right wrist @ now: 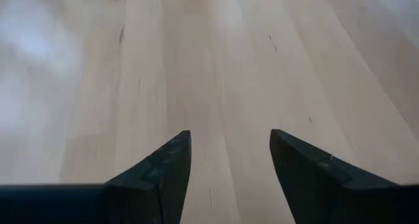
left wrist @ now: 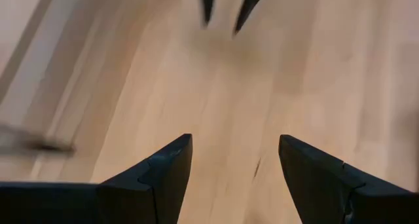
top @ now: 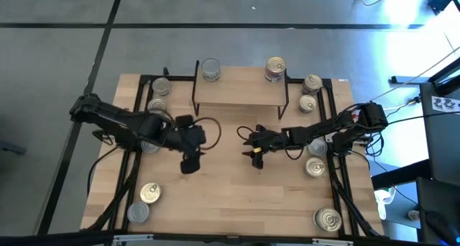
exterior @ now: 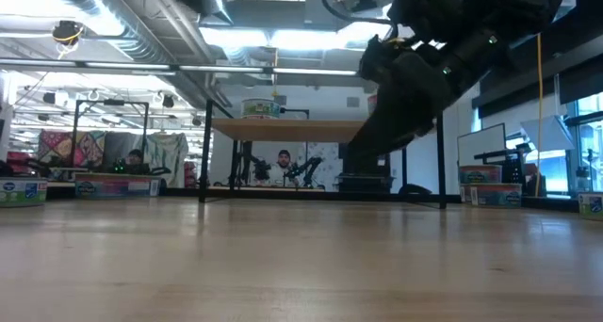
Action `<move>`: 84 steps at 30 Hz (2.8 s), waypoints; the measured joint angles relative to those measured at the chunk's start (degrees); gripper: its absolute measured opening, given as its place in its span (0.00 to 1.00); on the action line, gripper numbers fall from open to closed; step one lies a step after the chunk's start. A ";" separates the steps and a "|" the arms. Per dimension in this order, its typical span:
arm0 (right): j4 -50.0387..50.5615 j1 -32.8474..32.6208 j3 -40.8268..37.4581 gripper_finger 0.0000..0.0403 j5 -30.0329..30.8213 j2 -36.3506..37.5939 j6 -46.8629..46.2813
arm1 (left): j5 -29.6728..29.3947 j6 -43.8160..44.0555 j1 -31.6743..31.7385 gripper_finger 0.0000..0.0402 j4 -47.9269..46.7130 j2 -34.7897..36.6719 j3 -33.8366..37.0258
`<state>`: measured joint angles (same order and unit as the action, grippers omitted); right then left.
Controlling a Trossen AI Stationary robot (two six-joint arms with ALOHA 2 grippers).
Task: Stack canned seafood by type on shelf
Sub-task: Put the green white tuna can on the shelf aligned with the other green white tuna can
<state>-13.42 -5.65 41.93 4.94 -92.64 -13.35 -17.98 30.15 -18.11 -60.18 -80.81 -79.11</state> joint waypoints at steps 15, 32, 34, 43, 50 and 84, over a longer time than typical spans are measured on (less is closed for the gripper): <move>-7.95 0.02 0.02 0.52 0.01 0.00 -0.09 | 0.03 33.10 -6.70 0.56 -18.61 -0.29 16.15; -7.79 0.02 0.00 0.52 -0.01 0.00 -0.09 | 9.97 30.99 4.42 0.35 -22.68 -0.49 30.97; -7.84 0.02 0.00 0.52 0.00 0.00 -0.09 | 9.97 27.40 6.02 0.29 -21.32 -0.56 31.64; -7.70 0.07 0.00 0.52 0.01 0.00 -0.09 | 12.05 15.09 11.10 0.07 -17.28 -2.84 35.87; -7.52 0.07 0.00 0.52 0.01 0.00 -0.09 | 12.15 6.64 12.18 0.01 -14.84 -4.28 36.61; -7.40 0.00 0.00 0.52 0.00 0.00 0.11 | 17.05 -6.72 9.86 0.01 25.07 -4.44 31.36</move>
<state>-20.82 -5.65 41.93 4.94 -92.64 -13.23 -0.93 23.44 -8.25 -35.11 -85.25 -47.74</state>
